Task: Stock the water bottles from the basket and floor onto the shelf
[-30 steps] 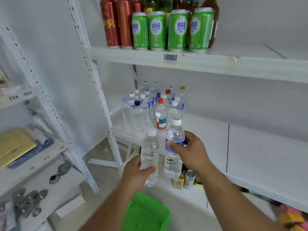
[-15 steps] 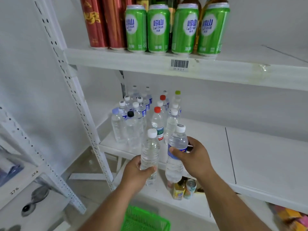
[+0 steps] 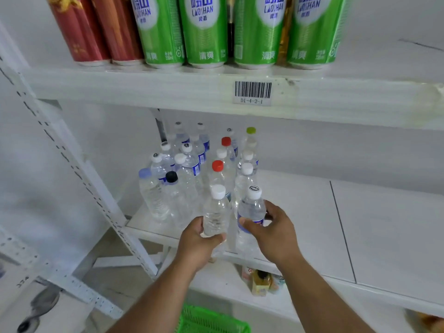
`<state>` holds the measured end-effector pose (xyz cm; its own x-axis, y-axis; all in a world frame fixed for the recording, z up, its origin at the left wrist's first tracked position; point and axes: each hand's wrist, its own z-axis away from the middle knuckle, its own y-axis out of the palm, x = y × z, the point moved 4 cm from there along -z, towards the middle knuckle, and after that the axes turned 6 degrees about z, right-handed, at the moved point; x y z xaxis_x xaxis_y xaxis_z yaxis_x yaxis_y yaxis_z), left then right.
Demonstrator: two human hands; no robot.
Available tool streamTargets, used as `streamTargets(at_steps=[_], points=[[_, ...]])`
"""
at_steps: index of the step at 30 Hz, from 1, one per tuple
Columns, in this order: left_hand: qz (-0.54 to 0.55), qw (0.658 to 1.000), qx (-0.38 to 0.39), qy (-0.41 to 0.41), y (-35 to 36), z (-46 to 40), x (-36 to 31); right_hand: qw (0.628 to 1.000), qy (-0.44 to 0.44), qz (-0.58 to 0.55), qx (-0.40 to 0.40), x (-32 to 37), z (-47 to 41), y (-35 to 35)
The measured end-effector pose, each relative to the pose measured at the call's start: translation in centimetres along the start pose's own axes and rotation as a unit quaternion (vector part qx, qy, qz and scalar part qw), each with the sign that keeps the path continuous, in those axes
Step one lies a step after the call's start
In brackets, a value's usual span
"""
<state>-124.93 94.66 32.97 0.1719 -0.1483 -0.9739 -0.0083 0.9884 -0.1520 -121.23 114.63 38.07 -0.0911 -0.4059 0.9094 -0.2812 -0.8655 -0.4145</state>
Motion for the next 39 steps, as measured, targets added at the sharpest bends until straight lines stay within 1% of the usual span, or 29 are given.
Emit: streamTargets(at_steps=[10,14,22,27,31,34,39], points=[[-0.021,0.999,0.037,-0.004,0.5,-4.8,0.8,0.999,0.031,-0.004,-0.043,0.1,-1.1,2.6],[-0.051,0.997,0.055,0.01,0.6,-6.7,1.0,0.998,0.043,0.011,-0.055,-0.2,-2.4,3.3],[-0.068,0.993,0.098,0.027,0.8,-8.4,0.8,0.996,0.05,0.008,-0.073,-0.3,-4.0,4.0],[-0.077,0.99,0.113,0.032,0.7,-8.5,1.0,0.996,0.059,0.01,-0.069,-0.5,-3.6,4.2],[-0.082,0.989,0.122,0.019,0.6,-8.3,1.0,0.996,0.072,0.019,-0.048,-0.7,-3.2,4.4],[-0.097,0.984,0.146,0.011,0.6,-8.3,1.2,0.996,0.074,0.037,-0.028,-1.0,-3.1,4.6],[-0.118,0.978,0.172,0.002,-0.3,-7.5,0.8,0.989,0.132,0.064,-0.006,-0.5,-1.8,4.5]])
